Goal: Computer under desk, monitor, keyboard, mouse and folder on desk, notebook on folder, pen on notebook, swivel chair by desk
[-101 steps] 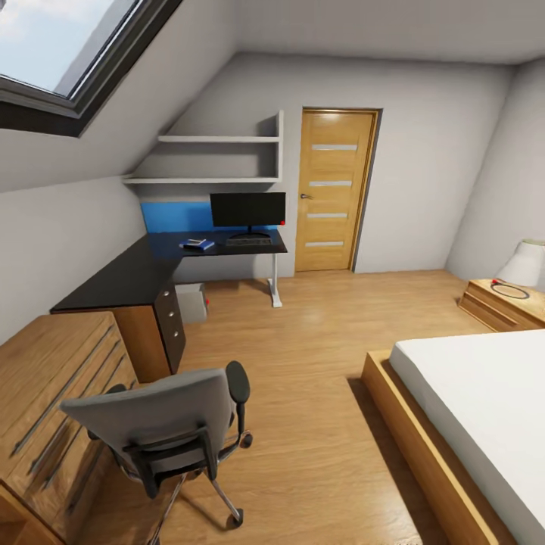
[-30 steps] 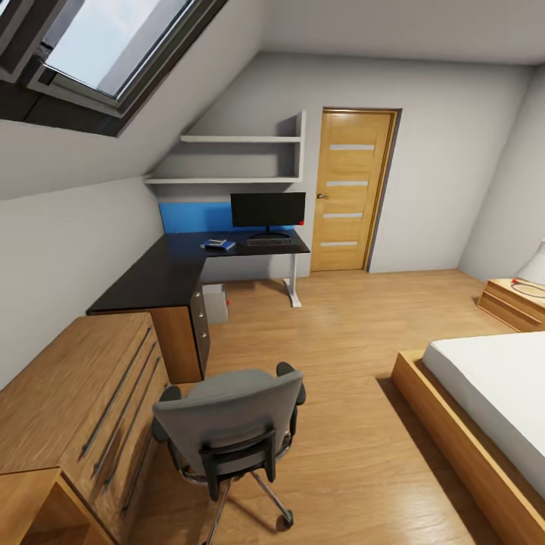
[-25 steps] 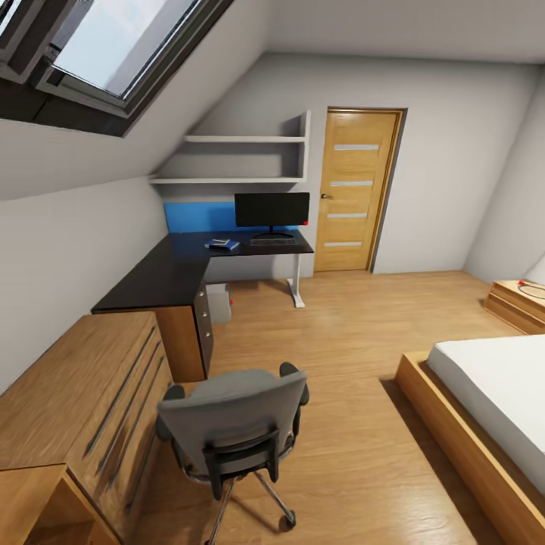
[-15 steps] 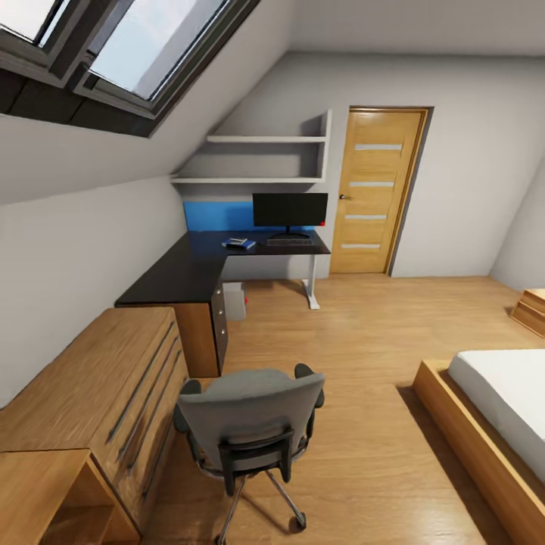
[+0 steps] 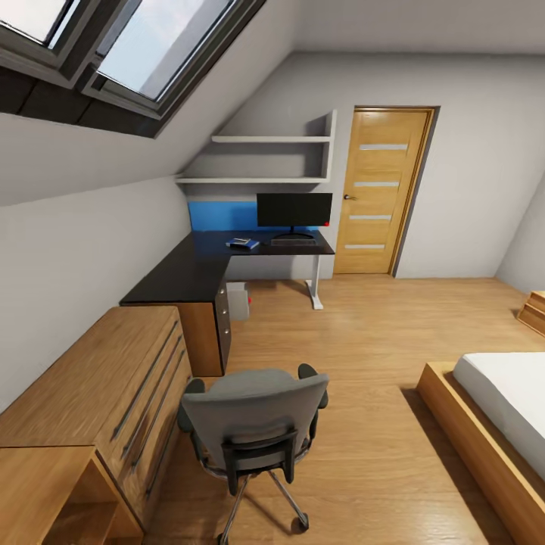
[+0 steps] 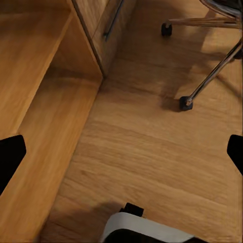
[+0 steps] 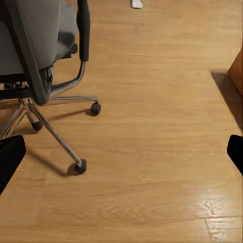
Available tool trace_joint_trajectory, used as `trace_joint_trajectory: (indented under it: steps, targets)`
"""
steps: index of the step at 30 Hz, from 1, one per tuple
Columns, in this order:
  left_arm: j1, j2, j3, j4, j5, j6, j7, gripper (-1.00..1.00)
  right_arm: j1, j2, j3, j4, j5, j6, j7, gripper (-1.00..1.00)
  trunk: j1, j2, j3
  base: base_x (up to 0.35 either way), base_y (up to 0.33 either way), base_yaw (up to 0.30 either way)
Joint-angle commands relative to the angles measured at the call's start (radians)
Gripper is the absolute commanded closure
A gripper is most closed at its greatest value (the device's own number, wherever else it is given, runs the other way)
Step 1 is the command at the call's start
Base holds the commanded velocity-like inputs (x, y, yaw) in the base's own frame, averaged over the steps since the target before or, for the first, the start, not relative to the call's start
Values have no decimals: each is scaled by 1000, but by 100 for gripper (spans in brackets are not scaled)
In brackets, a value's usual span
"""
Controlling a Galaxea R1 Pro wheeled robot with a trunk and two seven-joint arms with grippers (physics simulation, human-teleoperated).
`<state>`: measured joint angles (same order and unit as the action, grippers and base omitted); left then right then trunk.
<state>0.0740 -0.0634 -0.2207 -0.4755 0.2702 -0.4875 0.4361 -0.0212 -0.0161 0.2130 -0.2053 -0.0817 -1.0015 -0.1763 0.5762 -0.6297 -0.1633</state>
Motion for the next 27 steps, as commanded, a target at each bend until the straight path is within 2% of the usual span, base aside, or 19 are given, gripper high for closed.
trace_joint_trajectory:
  steps: [1, 5, 8, 10, 15, 18, 19, 27]
  targets:
    - [0, 1, -8, -47, 9, 97, 8, -100, -1, 0, 8, -36, -9, 13, -3, -100, 0, -1, -1, 0, 0, 5]
    - [0, 1, -7, -111, 10, 259, 7, -100, -4, 4, 8, -92, -9, 64, -3, -100, 0, -1, -1, 0, 0, 3]
    - [0, 2, -6, -132, 11, 324, 6, -100, -7, 5, 8, -117, -12, 123, -2, -100, 0, -1, -1, 0, 0, 1]
    - [0, 3, -5, -115, 11, 335, 5, -100, -10, 7, 7, -123, -14, 155, -2, -100, 0, -1, -1, 0, 0, 0]
    - [0, 6, -4, -39, 9, 271, 2, -100, -12, 7, 6, -119, -17, 171, -1, -100, 0, -1, -1, 0, 0, 0]
    - [0, 6, -4, -11, 8, 202, 2, -100, -12, 6, 5, -103, -18, 171, -1, -100, 0, -1, -1, 0, 0, 0]
    - [0, 6, -5, 5, 9, 144, 1, -100, -12, 7, 6, -88, -17, 170, -1, -100, 0, -1, -1, 0, 0, 0]
    - [0, 7, -2, 27, 12, 77, 3, -100, -13, 8, 9, -67, -11, 169, 1, -100, 0, -1, -1, 0, -27, 0]
